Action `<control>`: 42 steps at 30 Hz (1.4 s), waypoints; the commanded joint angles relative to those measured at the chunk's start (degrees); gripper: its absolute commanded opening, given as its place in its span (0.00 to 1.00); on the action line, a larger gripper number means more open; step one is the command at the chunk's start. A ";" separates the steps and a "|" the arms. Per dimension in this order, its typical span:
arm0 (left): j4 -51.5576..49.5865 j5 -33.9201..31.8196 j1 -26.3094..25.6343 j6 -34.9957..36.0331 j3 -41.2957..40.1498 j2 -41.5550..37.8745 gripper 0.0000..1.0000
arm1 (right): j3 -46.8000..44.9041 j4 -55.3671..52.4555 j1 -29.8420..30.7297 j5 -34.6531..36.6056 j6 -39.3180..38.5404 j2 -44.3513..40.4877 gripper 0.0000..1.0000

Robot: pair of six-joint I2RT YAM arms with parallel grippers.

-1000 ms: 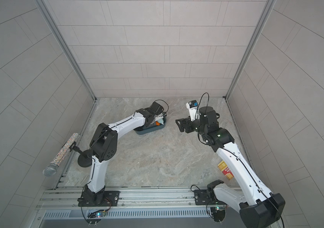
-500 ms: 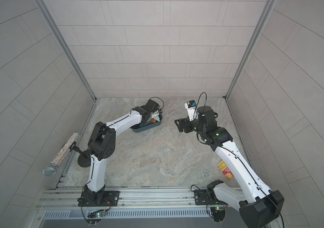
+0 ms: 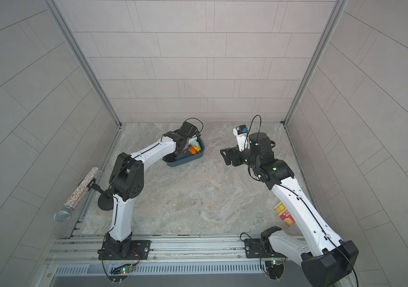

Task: Put the hot melt glue gun into the storage box
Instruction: Place the hot melt adhesive gun in the storage box.

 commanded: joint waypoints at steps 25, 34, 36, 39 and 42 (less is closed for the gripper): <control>1.71 -3.07 -2.33 -2.06 -3.47 1.28 0.54 | 0.71 -1.05 -0.67 1.89 -0.10 -1.33 0.91; -9.59 1.24 -3.39 -13.56 -3.36 -17.30 0.80 | 7.50 -5.88 -1.52 12.52 -5.56 -1.08 0.99; -9.15 2.80 -1.99 -19.97 -5.49 -23.81 0.83 | 8.17 -7.01 -1.90 18.82 -7.91 -0.64 0.99; -2.96 5.37 4.15 -33.90 -14.54 -36.15 1.00 | 7.35 -7.23 -3.24 29.83 -12.36 0.78 0.99; 11.52 10.27 13.16 -41.65 -31.42 -47.17 1.00 | 1.86 -1.78 -3.47 38.70 -18.12 0.90 0.99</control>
